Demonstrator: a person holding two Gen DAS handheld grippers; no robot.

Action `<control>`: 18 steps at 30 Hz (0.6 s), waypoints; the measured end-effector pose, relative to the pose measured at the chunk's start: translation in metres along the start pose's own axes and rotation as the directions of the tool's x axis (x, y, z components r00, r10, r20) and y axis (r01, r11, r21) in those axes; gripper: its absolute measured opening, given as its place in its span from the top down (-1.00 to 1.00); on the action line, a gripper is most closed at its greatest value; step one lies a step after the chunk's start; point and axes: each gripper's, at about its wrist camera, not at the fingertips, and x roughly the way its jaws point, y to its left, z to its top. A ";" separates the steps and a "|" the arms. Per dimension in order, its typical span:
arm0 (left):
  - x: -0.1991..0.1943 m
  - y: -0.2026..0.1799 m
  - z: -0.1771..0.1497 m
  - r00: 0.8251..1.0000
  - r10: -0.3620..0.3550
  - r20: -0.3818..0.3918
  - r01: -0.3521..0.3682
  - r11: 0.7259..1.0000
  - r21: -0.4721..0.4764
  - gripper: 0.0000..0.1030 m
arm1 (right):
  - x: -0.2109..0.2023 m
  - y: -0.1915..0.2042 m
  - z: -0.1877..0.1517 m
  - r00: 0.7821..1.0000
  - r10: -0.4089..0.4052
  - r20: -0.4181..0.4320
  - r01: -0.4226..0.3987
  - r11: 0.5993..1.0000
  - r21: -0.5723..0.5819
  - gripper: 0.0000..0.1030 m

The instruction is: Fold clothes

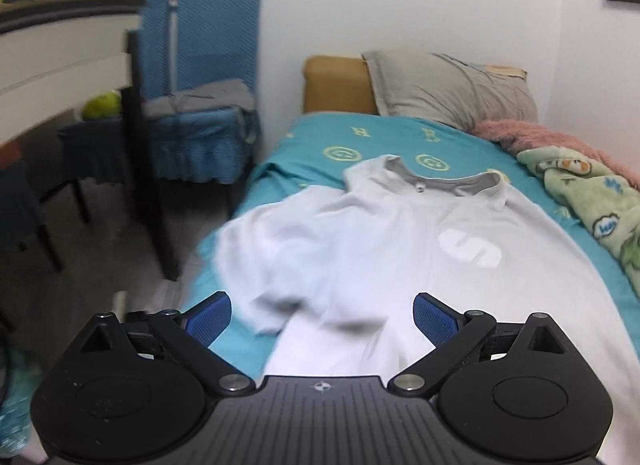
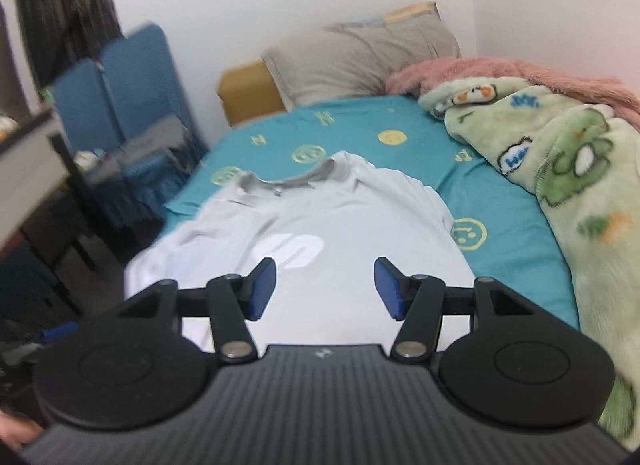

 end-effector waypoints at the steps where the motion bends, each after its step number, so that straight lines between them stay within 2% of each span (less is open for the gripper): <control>1: -0.012 0.005 -0.002 1.000 0.000 -0.010 0.000 1.000 -0.027 -0.92 | -0.013 -0.002 -0.007 1.000 0.013 0.010 -0.013 1.000 0.003 -0.11; 4: -0.042 0.017 -0.005 0.999 -0.038 -0.030 0.034 0.992 -0.124 -0.92 | -0.035 -0.013 -0.019 1.000 0.029 -0.013 -0.028 0.999 0.021 -0.11; 6: -0.045 0.021 -0.003 0.997 -0.069 -0.029 0.062 0.981 -0.184 -0.92 | -0.044 -0.021 -0.024 0.998 0.045 -0.032 -0.044 0.998 0.036 -0.11; 10: -0.007 0.030 -0.004 0.995 -0.066 -0.077 0.041 0.957 -0.288 -0.92 | -0.039 -0.028 -0.028 0.997 0.058 -0.047 -0.055 0.996 0.065 -0.13; 12: 0.012 0.035 -0.005 0.993 -0.064 -0.103 0.026 0.941 -0.338 -0.85 | -0.036 -0.032 -0.030 0.996 0.064 -0.055 -0.060 0.995 0.080 -0.13; 16: 0.062 0.074 -0.002 0.990 -0.047 -0.132 -0.025 0.868 -0.496 -0.69 | -0.028 -0.039 -0.031 0.994 0.087 -0.066 -0.079 0.991 0.111 -0.13; 18: 0.085 0.097 0.000 0.992 -0.020 -0.125 -0.059 0.802 -0.595 -0.63 | -0.017 -0.041 -0.032 0.993 0.092 -0.077 -0.082 0.989 0.124 -0.13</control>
